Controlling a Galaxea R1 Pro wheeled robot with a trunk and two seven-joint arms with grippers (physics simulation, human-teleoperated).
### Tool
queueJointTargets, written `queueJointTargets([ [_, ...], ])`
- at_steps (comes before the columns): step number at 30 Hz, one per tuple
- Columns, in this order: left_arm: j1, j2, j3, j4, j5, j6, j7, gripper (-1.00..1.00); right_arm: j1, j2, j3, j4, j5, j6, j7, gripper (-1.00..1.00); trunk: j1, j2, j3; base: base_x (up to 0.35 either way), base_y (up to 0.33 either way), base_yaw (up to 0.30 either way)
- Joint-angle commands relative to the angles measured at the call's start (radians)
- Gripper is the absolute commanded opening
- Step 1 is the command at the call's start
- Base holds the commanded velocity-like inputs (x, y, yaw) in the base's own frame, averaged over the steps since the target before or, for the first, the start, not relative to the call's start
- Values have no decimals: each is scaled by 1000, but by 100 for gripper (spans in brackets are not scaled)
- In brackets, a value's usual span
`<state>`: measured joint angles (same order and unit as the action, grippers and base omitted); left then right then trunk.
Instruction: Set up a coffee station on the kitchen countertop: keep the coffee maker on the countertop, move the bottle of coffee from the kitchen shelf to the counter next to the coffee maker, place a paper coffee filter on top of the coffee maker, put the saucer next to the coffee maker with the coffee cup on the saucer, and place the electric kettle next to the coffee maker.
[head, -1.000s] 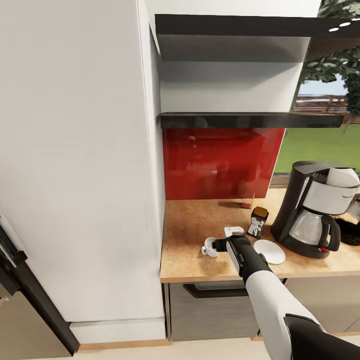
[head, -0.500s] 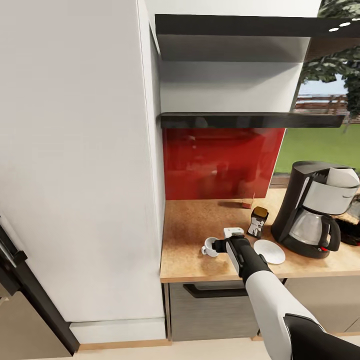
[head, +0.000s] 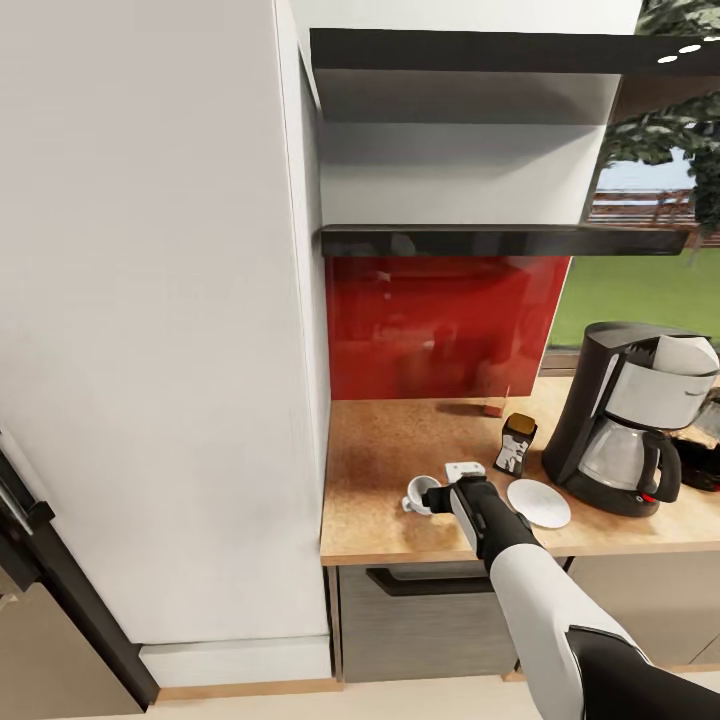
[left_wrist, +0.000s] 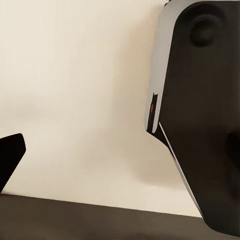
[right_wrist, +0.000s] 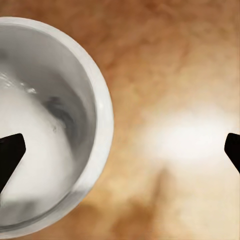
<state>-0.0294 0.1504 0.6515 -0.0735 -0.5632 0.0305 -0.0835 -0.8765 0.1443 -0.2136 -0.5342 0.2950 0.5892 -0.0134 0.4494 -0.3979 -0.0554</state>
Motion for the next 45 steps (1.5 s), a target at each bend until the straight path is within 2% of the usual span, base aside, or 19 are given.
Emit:
queueJointTargets([
  [1, -1, 0, 9, -2, -7, 3, -6, 100, -1, 1, -6, -1, 3, 4, 0, 100, 1, -2, -2, 0, 0, 0],
  [2, -1, 0, 8, -2, -7, 3, -6, 100, -1, 1, -6, -1, 4, 3, 0, 100, 1, -2, -2, 0, 0, 0],
  [3, 0, 0, 8, -2, -7, 3, -6, 100, -1, 1, -6, -1, 4, 3, 0, -100, 1, -2, -2, 0, 0, 0],
  [39, 0, 0, 9, -2, -7, 3, -6, 100, -1, -1, -7, -12, 2, 5, 0, -100, 1, -2, -2, 0, 0, 0],
  [42, -1, 0, 9, -2, -7, 3, -6, 100, -1, 0, -7, -35, 1, 9, 0, -100, 1, -2, -2, 0, 0, 0],
  [45, -1, 0, 10, -3, -7, 3, -6, 100, -1, 2, -6, -78, 1, 46, 0, -100, 1, -2, -2, 0, 0, 0],
])
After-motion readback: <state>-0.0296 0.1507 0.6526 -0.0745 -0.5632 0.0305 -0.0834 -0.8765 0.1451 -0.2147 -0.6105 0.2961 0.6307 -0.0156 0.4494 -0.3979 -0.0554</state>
